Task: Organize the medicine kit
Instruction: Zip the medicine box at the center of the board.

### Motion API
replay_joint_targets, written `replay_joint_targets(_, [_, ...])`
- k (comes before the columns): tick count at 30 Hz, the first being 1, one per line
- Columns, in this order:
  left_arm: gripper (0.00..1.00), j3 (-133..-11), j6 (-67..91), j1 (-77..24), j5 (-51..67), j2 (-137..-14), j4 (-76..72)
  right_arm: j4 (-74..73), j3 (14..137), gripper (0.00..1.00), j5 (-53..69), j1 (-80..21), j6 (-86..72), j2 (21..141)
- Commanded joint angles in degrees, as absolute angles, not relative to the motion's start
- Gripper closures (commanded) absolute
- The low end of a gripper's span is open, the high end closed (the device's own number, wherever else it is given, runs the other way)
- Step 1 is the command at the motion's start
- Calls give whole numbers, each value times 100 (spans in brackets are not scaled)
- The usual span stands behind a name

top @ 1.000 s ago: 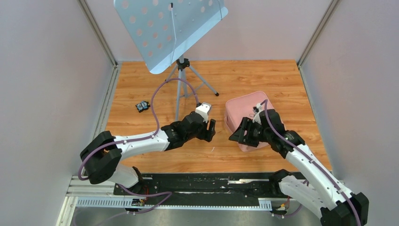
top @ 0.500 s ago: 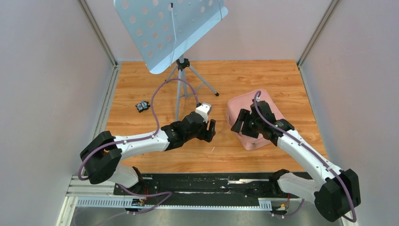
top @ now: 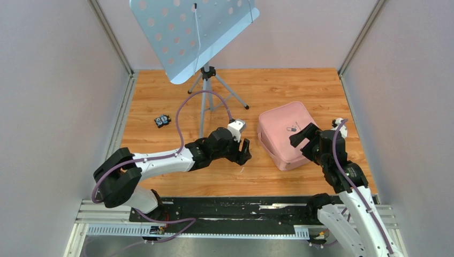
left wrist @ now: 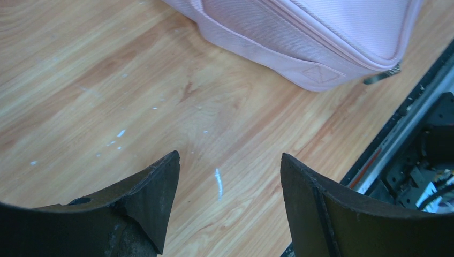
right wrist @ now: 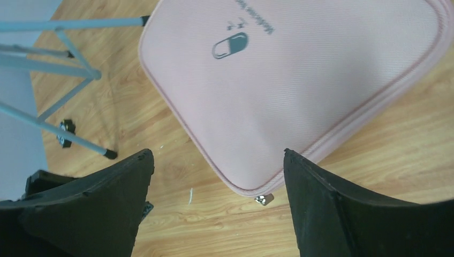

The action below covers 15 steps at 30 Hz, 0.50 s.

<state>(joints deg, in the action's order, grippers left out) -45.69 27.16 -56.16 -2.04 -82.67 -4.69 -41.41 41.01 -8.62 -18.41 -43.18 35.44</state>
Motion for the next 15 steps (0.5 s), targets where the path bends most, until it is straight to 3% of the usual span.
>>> replay_joint_targets(1, [23,-4791,2782,-5660,496,-8433,-957,-4587,3994,10,-706,-1178,-4869,3558])
replay_joint_targets(5, [23,-4845,2793,-5694,567,-8450,-976,-4608,3543,10,502,44,-5108,3650])
replay_joint_targets(8, [23,-4867,2786,-5703,587,-8463,-961,-4408,3109,19,1267,829,-5197,3465])
replay_joint_targets(15, [23,-4920,2793,-5702,723,-8588,-980,-3667,2479,36,2144,1195,-5342,3164])
